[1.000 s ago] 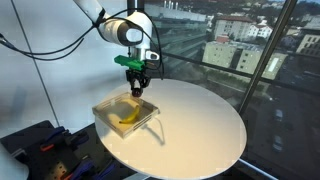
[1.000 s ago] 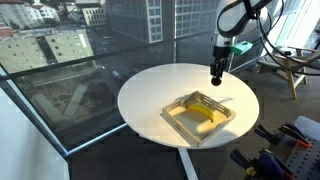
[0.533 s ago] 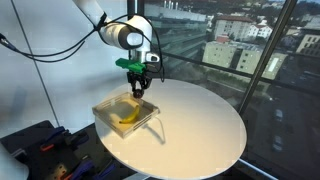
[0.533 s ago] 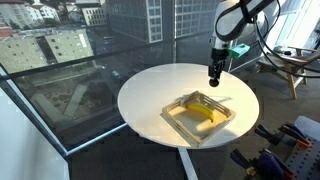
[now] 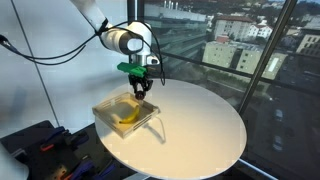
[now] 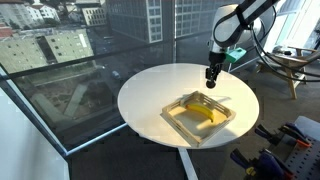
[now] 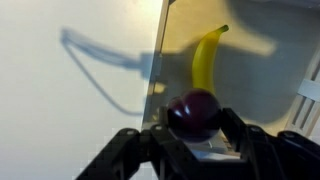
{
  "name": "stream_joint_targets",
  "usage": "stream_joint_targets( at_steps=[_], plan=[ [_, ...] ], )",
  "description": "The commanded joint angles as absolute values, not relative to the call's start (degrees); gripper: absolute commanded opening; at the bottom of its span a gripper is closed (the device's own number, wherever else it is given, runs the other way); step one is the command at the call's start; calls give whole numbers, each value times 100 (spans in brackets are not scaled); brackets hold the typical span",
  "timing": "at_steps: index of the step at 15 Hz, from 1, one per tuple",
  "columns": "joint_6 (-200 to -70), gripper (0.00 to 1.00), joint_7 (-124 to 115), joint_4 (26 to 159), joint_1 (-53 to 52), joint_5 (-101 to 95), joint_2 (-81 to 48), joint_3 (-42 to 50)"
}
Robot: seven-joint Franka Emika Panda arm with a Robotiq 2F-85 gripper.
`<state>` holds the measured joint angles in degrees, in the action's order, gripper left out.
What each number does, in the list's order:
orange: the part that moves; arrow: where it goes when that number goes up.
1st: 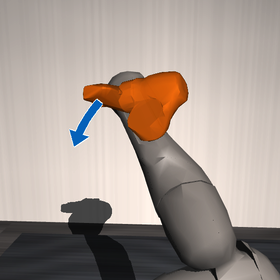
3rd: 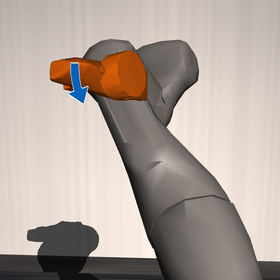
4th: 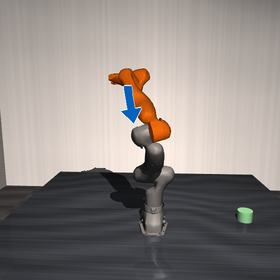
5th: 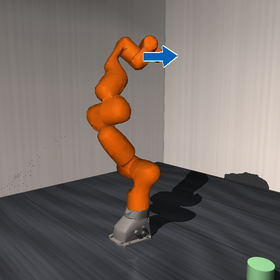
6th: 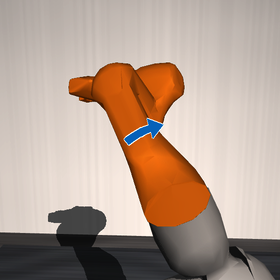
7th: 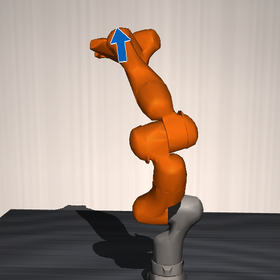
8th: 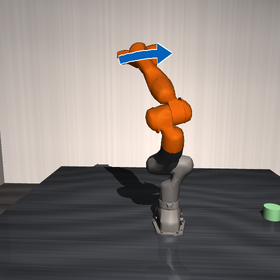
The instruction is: Put the plum in the crate
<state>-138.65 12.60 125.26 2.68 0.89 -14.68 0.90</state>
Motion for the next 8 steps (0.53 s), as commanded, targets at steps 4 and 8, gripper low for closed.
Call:
stream_joint_targets(
  at_steps=[4,8],
  plan=[
    [-14170,31,1428,12521,353,152,-1676,-4],
    [-14278,31,1460,12521,384,157,-1808,-27]
  ],
)
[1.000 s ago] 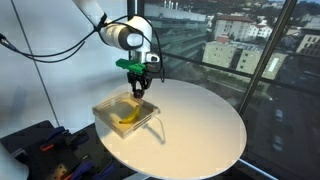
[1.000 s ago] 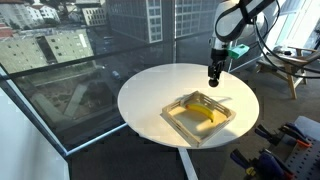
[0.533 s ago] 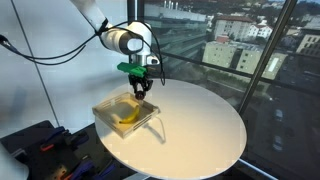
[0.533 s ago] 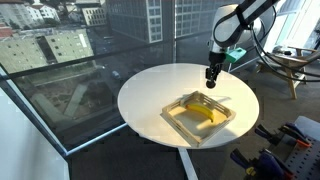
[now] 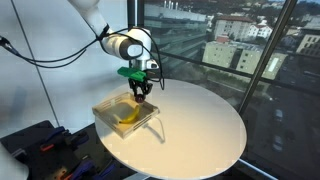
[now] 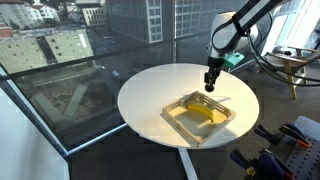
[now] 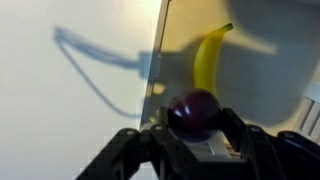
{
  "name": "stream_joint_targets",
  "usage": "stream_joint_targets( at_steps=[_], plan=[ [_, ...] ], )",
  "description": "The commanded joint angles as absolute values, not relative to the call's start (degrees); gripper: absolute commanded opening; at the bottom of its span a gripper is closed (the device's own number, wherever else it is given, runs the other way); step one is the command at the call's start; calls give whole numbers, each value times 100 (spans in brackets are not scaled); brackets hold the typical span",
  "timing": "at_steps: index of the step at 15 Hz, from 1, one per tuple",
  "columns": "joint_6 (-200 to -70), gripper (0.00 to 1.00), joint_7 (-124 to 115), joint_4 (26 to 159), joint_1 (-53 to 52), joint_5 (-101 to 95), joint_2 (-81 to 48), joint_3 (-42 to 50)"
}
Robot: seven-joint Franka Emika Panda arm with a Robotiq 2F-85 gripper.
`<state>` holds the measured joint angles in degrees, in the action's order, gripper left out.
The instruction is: Put the plum in the crate
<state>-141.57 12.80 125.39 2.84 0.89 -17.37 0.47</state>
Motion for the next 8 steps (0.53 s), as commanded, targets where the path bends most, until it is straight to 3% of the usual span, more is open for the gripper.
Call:
stream_joint_targets(
  at_steps=[1,8],
  plan=[
    [-14305,31,1470,12521,396,162,-1837,-34],
    [-14461,31,1521,12524,453,159,-2063,-52]
  ],
)
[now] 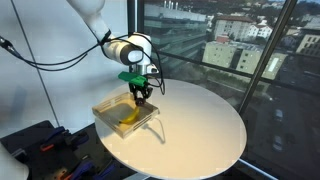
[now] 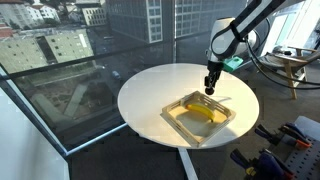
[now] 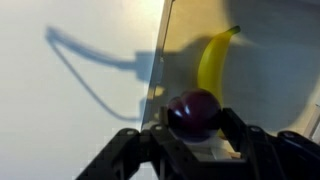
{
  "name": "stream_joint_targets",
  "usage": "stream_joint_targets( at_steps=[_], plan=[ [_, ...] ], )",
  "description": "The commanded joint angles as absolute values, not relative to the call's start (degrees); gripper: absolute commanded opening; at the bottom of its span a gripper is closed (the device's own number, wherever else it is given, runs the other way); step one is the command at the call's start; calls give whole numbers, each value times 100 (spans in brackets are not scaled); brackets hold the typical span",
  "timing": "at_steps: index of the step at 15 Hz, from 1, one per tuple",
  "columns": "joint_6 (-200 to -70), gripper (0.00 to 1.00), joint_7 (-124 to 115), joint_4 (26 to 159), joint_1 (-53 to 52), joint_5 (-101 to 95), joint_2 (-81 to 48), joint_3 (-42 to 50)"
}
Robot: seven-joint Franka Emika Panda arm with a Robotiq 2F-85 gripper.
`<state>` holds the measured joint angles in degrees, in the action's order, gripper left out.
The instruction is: Put the plum in the crate
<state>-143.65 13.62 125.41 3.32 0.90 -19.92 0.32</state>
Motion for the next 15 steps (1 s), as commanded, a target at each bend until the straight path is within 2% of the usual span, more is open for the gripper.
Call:
stream_joint_targets(
  at_steps=[1,15],
  plan=[
    [-14474,31,1523,12523,462,160,-2093,-53],
    [-14805,31,1362,12522,456,-14,-2362,22]
  ],
)
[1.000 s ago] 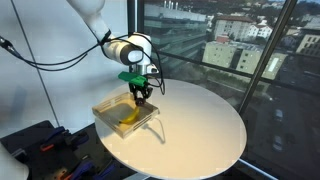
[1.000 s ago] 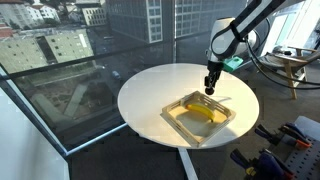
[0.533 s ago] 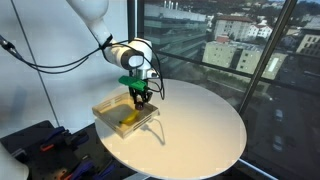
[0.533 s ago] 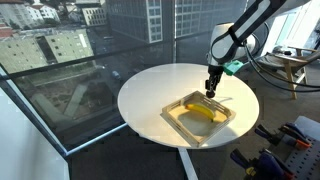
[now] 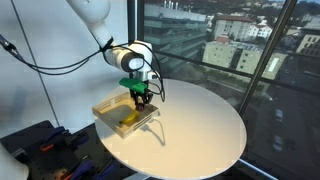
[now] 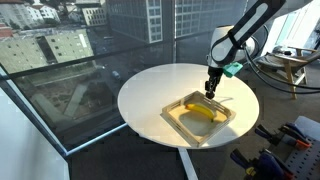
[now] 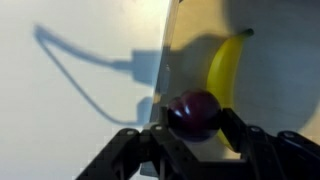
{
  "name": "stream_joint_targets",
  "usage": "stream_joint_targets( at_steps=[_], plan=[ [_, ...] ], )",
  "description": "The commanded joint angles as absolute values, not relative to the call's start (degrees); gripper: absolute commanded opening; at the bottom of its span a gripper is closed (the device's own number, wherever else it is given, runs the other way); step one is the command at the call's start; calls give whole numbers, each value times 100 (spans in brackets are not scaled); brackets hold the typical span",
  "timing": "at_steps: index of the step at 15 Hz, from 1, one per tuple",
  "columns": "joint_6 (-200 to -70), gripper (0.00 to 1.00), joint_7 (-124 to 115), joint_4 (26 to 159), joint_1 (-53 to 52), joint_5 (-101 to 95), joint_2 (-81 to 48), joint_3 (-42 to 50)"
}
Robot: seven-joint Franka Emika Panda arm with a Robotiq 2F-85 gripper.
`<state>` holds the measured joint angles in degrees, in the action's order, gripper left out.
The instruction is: Put the plum in the crate
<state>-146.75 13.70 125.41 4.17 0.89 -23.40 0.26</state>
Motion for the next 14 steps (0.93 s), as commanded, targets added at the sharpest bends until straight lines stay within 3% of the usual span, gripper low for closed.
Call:
stream_joint_targets(
  at_steps=[1,4,6,9,14],
  plan=[
    [-14835,31,1358,12521,456,-18,-2375,23],
    [-14875,31,1346,12525,458,-20,-2396,28],
    [-14873,80,1341,12524,459,-20,-2400,31],
    [-14864,96,1339,12520,465,-16,-2408,38],
    [-14844,100,1353,12516,490,4,-2418,44]
  ],
)
